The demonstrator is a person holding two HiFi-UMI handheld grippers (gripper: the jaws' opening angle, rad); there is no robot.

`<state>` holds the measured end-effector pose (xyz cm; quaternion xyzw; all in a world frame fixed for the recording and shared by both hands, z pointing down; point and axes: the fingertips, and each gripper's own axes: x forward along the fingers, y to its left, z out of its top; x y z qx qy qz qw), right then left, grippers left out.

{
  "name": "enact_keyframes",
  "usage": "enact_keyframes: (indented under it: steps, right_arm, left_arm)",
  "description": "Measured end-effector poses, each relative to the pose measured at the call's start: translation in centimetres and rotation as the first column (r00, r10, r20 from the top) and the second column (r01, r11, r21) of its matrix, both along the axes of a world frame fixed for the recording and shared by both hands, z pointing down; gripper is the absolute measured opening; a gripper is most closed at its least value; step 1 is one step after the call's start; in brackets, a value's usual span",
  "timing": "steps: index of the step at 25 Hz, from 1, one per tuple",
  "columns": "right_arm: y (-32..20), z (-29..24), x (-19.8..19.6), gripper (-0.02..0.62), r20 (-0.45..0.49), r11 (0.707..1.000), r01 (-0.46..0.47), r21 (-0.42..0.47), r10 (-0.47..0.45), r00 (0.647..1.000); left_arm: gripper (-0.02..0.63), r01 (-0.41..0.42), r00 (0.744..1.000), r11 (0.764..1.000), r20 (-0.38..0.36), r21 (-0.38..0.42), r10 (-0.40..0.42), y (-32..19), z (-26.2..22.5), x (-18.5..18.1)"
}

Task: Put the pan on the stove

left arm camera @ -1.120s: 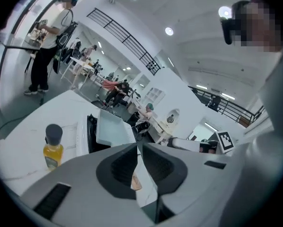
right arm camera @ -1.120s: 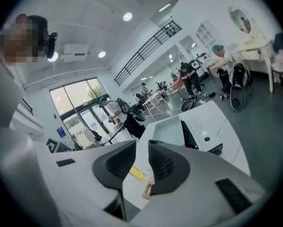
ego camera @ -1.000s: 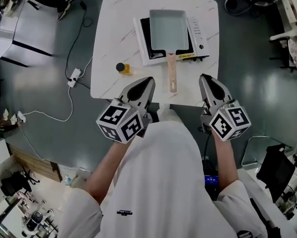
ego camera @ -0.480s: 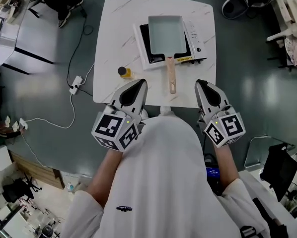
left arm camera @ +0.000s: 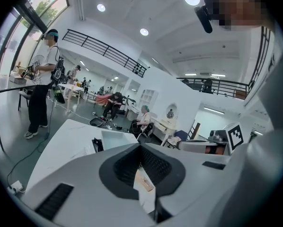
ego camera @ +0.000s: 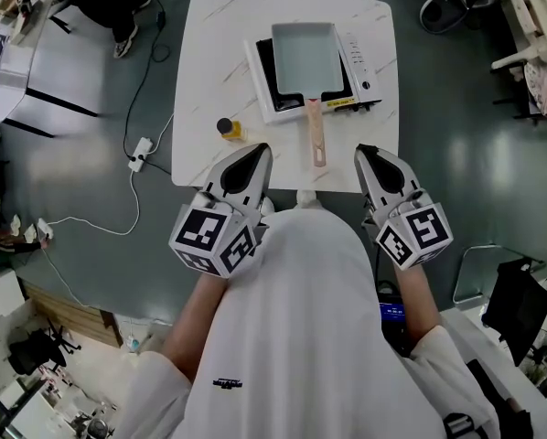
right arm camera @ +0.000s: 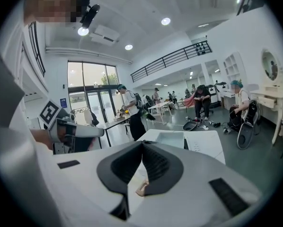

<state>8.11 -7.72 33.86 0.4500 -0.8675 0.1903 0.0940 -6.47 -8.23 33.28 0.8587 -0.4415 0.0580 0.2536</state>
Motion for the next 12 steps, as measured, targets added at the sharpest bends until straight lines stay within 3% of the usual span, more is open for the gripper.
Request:
enact_keyframes:
  steps: [12]
  right_arm:
    - [1.1, -0.3, -0.6, 0.005, -0.013, 1.000, 0.006, 0.008, -0.006, 1.000]
  left_arm:
    - [0.000, -0.022, 1.000, 1.000, 0.004, 0.002, 0.022, 1.1, 0.0, 0.1]
